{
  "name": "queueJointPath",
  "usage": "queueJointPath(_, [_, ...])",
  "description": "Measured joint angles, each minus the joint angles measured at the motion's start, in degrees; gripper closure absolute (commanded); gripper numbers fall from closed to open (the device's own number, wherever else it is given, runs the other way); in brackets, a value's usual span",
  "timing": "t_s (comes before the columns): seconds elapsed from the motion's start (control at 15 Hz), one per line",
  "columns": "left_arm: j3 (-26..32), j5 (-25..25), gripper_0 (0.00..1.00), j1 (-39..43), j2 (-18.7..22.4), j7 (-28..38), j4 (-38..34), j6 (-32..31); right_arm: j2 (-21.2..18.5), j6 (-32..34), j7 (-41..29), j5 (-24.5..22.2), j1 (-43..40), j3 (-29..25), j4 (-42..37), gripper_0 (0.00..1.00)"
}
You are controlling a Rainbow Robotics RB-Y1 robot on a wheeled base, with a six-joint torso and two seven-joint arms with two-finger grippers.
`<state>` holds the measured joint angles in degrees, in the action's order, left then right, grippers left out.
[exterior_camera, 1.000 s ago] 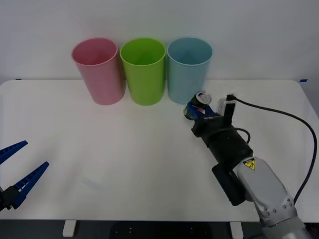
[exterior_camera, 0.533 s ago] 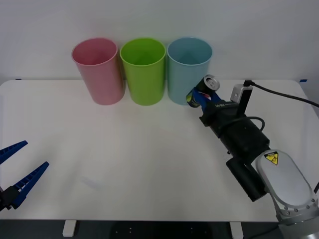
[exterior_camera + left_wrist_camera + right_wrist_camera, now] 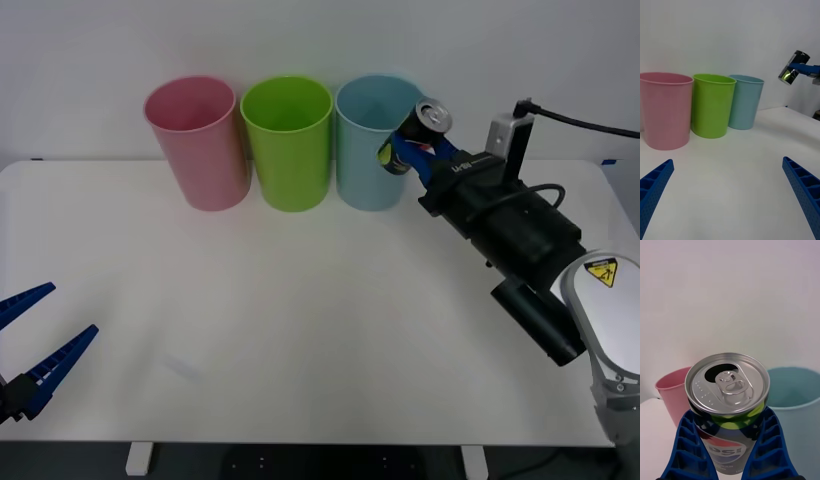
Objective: Grasp the object on the table and drop it into the matching bin: aluminum can to the light blue bin, PET bottle to the pink bin.
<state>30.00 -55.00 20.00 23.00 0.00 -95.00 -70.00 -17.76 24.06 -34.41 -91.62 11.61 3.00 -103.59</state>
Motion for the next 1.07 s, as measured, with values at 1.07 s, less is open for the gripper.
queueJointPath(1.07, [0.0, 0.0, 0.00, 0.0, 0.0, 0.0, 0.0, 0.0, 1.7, 10.0, 1.0, -7.0, 32.4, -8.2, 34.8, 1.00])
